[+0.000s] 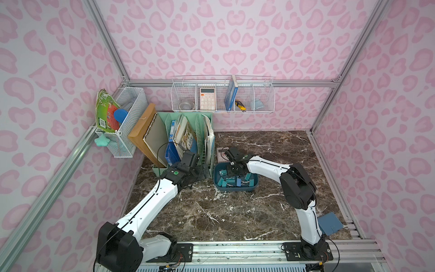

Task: Take out the binder clips from the storage box
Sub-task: Pick up the binder clip from the storage box.

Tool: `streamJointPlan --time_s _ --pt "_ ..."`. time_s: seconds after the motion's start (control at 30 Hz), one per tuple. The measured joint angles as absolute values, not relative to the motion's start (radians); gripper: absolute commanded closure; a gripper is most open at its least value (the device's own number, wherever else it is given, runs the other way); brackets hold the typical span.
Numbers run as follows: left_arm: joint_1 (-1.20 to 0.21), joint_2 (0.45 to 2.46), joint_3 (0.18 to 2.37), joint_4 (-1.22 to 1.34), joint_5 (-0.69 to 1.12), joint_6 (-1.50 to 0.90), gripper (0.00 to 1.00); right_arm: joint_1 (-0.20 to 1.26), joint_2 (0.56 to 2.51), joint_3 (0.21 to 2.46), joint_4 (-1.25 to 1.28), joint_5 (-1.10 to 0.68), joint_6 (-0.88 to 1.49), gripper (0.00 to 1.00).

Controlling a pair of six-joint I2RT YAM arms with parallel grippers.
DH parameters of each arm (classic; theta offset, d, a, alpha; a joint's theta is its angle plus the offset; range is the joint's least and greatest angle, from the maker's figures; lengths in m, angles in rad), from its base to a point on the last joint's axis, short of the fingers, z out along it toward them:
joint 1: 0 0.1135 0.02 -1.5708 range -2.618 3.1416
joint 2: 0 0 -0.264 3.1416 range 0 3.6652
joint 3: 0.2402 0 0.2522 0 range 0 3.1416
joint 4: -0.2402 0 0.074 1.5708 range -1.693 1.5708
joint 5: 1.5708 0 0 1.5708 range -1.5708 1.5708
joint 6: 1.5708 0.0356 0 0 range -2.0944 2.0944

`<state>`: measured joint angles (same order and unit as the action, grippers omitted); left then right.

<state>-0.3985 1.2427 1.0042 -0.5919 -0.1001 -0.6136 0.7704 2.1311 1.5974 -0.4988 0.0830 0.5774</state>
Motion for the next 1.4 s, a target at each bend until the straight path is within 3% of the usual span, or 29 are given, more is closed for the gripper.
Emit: streamJointPlan --time_s 0.53,0.67,1.2,1.4 --pt "-0.398 1.256 1.016 -0.592 -0.106 -0.602 0.01 0.762 2.19 1.634 -0.501 0.09 0.567 0.63" --pt "-0.398 1.255 1.016 -0.593 -0.108 -0.603 0.01 0.763 2.191 1.631 -0.492 0.089 0.564 0.76" --pt "-0.398 1.262 1.032 -0.604 -0.115 -0.603 0.01 0.762 2.024 1.542 -0.498 0.126 0.547 0.75" --pt "-0.393 1.219 1.079 -0.698 -0.258 -0.675 0.01 0.838 1.95 1.533 -0.498 0.155 0.491 0.74"
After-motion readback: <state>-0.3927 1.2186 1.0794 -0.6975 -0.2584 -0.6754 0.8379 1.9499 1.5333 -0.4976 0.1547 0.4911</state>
